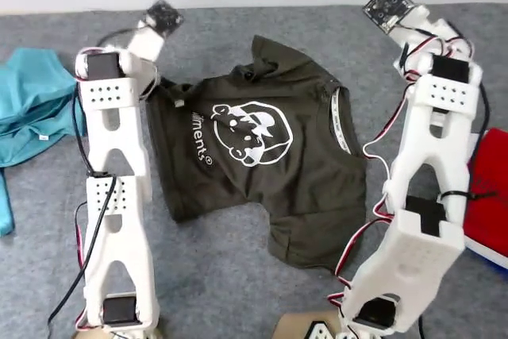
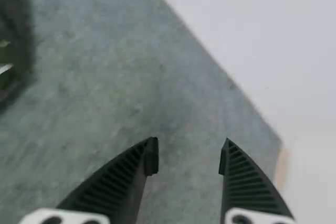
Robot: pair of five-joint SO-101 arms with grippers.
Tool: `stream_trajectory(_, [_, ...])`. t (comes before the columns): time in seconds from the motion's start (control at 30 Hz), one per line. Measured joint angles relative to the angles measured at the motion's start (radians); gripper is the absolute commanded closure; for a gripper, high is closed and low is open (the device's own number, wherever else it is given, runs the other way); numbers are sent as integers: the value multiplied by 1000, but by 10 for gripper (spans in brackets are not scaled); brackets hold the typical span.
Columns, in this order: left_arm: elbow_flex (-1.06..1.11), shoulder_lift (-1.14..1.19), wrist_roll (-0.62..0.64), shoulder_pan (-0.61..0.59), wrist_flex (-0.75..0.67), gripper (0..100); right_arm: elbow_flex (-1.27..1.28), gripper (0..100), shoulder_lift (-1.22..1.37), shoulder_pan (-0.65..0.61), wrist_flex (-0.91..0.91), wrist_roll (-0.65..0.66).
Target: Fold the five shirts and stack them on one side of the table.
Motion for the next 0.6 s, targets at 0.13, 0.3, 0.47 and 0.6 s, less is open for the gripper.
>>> stream_trajectory(0.13, [17,5,-21,-49,11,844,0,801,-31,0,138,0])
stream_trajectory(0.3, [112,-6,-28,-66,11,836,0,801,-57,0,310,0])
stream_trajectory(0.47, [339,-160,-29,-68,12,836,0,801,-83,0,417,-55])
stream_trajectory(0.6, [606,-345,-74,-68,12,837,0,801,-103,0,523,-97])
